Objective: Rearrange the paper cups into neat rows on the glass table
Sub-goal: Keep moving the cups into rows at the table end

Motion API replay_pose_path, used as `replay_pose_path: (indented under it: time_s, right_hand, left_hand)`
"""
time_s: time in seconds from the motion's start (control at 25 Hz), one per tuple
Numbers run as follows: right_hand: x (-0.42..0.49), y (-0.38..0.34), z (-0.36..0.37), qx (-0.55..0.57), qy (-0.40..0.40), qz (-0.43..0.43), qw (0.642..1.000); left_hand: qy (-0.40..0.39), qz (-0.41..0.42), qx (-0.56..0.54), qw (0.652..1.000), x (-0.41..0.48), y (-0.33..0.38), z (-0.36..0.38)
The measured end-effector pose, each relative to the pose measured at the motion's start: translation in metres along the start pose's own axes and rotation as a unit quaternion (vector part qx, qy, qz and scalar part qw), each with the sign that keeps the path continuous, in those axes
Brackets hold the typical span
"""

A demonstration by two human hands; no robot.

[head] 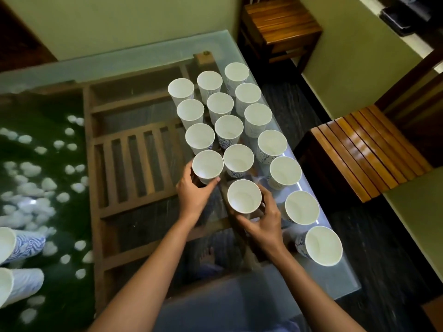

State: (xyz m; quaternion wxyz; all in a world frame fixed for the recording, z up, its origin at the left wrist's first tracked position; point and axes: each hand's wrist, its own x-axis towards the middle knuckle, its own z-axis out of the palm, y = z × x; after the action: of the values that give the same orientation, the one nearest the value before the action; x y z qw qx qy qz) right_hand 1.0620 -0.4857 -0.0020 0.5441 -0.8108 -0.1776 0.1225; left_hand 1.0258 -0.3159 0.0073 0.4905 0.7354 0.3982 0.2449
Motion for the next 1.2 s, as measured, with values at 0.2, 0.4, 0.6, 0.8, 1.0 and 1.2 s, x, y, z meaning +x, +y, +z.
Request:
replay_pose_path:
  time_s: [0.2,0.4,0.6,0.8,1.0,1.2]
  right_hand:
    - [-0.003,0.003,0.002,-0.007,0.016,0.018,1.0]
    - [-0.009,0.004,0.004,-0.017,0.042,0.023,0.999]
    - [-0.003,0.005,0.011,0.001,0.045,0.026,0.999]
    - [0.0,0.007,0.014,-0.003,0.023,0.043,0.999]
    - [-0.054,0.009,0.015,-0.006,0.014,0.06,0.998]
    - [-0.117,-0.01,0.048,-0.006,-0.134,0.02,0.991]
  left_hand:
    - [-0.001,0.002,0.006,1.0,0.001,-0.003,0.002]
    - [-0.033,-0.036,-0.028,0.998,-0.012,-0.002,-0.005]
    - [-0.039,-0.062,-0.031,0.997,-0.05,-0.013,-0.024]
    - [-0.037,-0.074,-0.025,0.996,-0.091,-0.025,-0.047]
    - [-0.039,-0.052,-0.02,0.998,-0.124,-0.035,-0.072]
    - [0.057,-0.067,-0.01,0.996,-0.164,-0.067,-0.133]
